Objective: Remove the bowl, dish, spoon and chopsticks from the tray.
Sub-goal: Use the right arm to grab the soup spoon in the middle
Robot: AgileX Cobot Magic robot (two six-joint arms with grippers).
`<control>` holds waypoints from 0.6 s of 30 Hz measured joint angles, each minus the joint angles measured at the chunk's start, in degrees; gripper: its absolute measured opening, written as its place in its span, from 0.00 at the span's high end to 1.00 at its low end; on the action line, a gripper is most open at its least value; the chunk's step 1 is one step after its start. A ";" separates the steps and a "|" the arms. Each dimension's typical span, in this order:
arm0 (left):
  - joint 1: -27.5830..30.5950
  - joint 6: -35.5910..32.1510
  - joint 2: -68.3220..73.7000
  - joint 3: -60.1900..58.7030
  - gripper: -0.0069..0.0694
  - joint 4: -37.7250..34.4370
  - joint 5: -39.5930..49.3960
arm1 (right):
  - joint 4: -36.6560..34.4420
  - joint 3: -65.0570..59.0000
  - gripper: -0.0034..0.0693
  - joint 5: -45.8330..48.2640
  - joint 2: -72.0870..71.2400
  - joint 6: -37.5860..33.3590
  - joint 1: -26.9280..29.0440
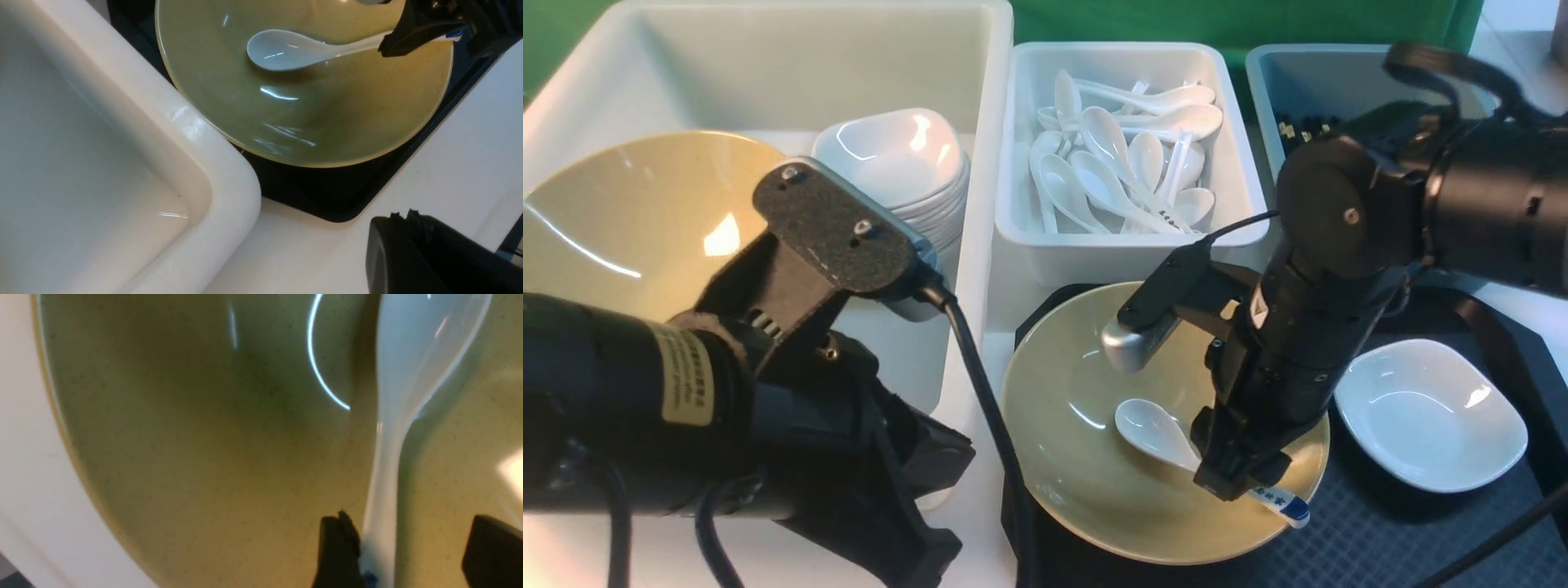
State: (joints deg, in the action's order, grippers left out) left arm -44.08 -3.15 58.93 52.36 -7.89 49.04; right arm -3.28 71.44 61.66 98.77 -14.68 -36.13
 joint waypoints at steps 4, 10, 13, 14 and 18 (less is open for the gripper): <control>0.00 -0.22 0.60 0.00 0.92 0.00 -0.19 | 0.06 0.00 0.39 -0.13 2.59 0.00 -1.09; 0.00 -0.22 0.86 0.00 0.92 0.21 -0.19 | 0.52 0.29 0.59 0.36 5.59 -0.24 -1.23; 0.00 -0.22 0.71 0.00 0.92 1.50 0.79 | 0.93 2.61 0.79 3.15 5.87 -1.54 -1.29; 0.00 0.12 0.52 0.00 0.92 2.34 1.80 | 1.39 3.81 0.79 4.30 5.75 -1.69 -1.34; 0.00 3.83 -2.11 0.00 0.92 7.25 7.54 | 5.01 9.76 0.79 5.51 4.22 -1.44 -1.41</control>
State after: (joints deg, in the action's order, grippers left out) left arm -44.08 0.68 56.82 52.36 -0.64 56.58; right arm 1.73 81.20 67.18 102.99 -16.12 -37.54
